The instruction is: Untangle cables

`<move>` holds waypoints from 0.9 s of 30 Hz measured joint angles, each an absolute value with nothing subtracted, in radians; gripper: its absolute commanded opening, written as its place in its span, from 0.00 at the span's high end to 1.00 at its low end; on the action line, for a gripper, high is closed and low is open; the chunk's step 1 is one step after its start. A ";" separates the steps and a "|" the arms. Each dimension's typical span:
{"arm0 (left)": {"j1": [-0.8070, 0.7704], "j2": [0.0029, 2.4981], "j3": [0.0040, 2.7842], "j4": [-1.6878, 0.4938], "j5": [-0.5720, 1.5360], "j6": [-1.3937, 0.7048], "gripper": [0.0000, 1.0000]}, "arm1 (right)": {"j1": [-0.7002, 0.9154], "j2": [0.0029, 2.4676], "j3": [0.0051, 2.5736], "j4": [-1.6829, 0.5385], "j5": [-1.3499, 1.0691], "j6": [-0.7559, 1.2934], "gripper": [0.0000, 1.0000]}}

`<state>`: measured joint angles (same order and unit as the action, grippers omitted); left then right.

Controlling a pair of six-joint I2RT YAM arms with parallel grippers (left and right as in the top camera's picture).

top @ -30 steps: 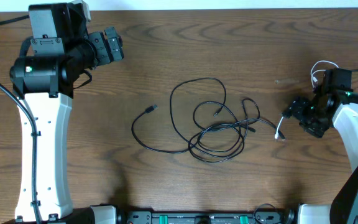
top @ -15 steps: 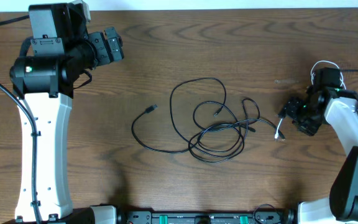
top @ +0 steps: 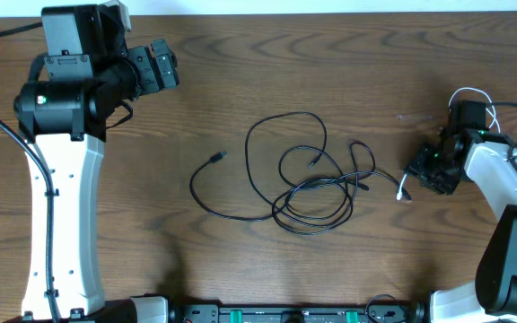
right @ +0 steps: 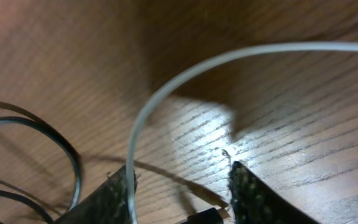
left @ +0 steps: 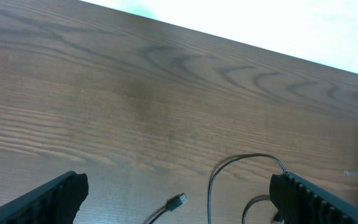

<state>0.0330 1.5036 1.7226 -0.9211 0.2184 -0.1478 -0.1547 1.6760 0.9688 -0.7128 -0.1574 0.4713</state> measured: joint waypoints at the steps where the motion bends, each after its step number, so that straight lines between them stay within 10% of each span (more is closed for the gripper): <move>1: 0.033 1.504 1.723 -0.921 0.218 -0.148 0.02 | -0.155 1.677 0.965 -0.713 -0.157 0.472 0.63; 8: 0.033 1.504 1.723 -0.922 0.218 -0.148 0.02 | -0.155 1.678 0.965 -0.720 -0.147 0.466 0.98; 27: 0.033 1.504 1.723 -0.925 0.218 -0.148 0.02 | -0.357 1.615 1.496 -1.189 -0.044 0.303 0.99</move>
<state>0.0330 1.5036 1.7226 -0.9245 0.2184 -0.1482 -0.3569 1.6154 1.4956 -1.1892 -0.0437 0.3035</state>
